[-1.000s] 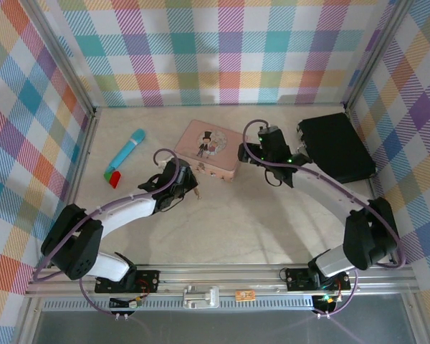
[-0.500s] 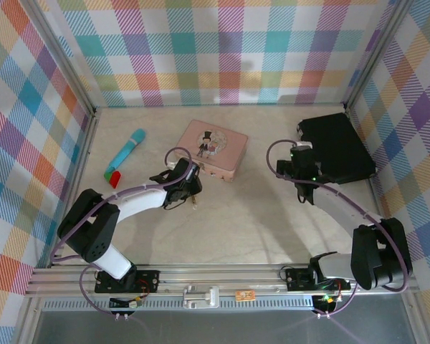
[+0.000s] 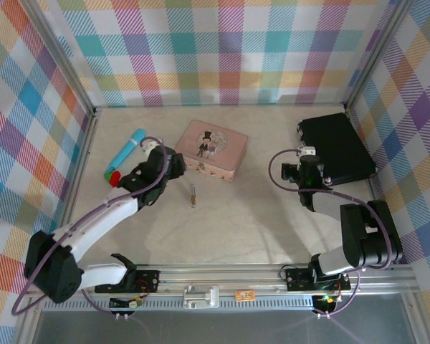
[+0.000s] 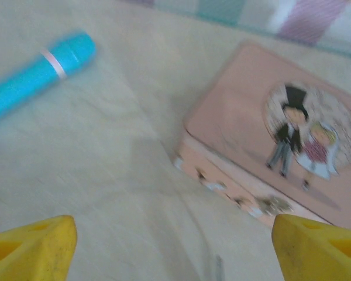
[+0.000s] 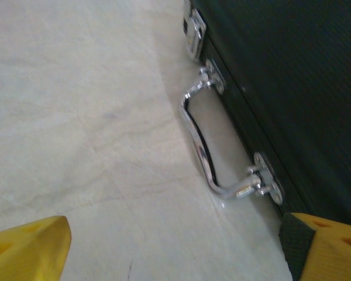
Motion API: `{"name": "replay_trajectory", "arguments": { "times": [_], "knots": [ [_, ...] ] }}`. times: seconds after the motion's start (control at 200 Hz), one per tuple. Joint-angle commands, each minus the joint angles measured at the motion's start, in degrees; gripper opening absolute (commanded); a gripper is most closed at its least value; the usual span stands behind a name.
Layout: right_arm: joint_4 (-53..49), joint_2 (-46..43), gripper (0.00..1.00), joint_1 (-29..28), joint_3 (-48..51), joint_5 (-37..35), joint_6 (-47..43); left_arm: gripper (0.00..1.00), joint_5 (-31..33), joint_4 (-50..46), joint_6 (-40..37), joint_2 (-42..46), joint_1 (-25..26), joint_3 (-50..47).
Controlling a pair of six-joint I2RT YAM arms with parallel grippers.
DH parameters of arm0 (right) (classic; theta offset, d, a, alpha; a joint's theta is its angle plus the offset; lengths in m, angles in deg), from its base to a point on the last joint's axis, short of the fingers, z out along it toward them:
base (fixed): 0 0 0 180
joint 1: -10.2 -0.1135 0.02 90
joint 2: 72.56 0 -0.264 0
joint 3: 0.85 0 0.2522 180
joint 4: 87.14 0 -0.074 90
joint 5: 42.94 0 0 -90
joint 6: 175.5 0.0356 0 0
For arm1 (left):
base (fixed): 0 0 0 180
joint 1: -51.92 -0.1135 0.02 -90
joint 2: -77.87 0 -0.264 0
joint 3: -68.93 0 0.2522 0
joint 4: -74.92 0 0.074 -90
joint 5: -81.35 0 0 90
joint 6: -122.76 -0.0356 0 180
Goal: Unlock the padlock with the key
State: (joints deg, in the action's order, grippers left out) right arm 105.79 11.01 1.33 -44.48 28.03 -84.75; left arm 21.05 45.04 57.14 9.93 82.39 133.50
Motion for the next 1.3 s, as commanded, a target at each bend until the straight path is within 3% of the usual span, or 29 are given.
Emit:
{"name": "replay_trajectory", "arguments": {
  "times": [0.0, 0.15, 0.195, 0.225, 0.29, 0.33, 0.51, 0.575, 0.64, 0.78, 0.84, 0.9, 0.935, 1.295],
  "knots": [
    [13.3, 1.6, 0.93, 1.5, 3.0, 2.9, -2.4, 0.86, 6.9, 6.6, -10.7, 3.9, -3.9, -6.9],
    [17.5, 2.2, 0.89, 5.7, 5.4, 11.3, -0.2, 0.86, 8.2, 18.7, -15.3, 4.8, -11.4, -16.8],
    [22.5, 4.3, 0.89, 7.5, 7.1, 13.3, 1.5, 0.86, 5.9, 22.6, -16.3, 4.1, -13.7, -19.5],
    [25.8, 5.2, 0.91, 7.7, 7.8, 13.5, 1.4, 0.86, 4.4, 25.0, -16.8, 3.4, -15.2, -21.1],
    [22.0, 4.6, 0.99, 7.7, 7.1, 13.1, 1.6, 0.86, 2.7, 30.9, -18.6, 1.9, -17.2, -24.3],
    [23.5, 4.6, 0.99, 7.7, 7.3, 12.9, 1.6, 0.86, 1.7, 34.8, -19.9, 0.7, -18.3, -26.1],
    [22.1, 4.2, 0.99, 7.8, 7.2, 12.9, 1.7, 0.86, -4.0, 49.7, -25.0, -5.1, -21.4, -30.2],
    [22.2, 4.2, 0.99, 7.7, 7.1, 12.9, 1.6, 0.86, -7.1, 59.1, -26.5, -7.6, -21.9, -32.0],
    [22.2, 4.2, 0.99, 7.7, 7.1, 12.9, 1.6, 0.87, -10.4, 64.9, -25.3, -10.8, -23.0, -32.7],
    [22.1, 4.2, 0.99, 7.7, 7.1, 13.0, 1.6, 0.88, -14.3, 80.5, -26.2, -24.3, -24.0, -33.3],
    [22.1, 4.2, 0.99, 7.7, 7.1, 13.2, 1.6, 0.89, -14.6, 71.2, -25.0, -20.5, -24.1, -32.0],
    [22.1, 4.2, 0.99, 7.7, 7.1, 13.1, 1.5, 0.92, -13.3, 76.6, -25.6, -23.2, -24.0, -32.2],
    [22.0, 4.2, 0.99, 7.7, 7.1, 13.1, 1.6, 1.00, -13.0, 73.1, -25.1, -22.3, -24.0, -31.4],
    [21.7, 4.3, 0.99, 7.7, 6.8, 12.9, 1.6, 1.00, -13.2, 68.1, -25.1, -22.3, -24.0, -28.7]
  ]
}}
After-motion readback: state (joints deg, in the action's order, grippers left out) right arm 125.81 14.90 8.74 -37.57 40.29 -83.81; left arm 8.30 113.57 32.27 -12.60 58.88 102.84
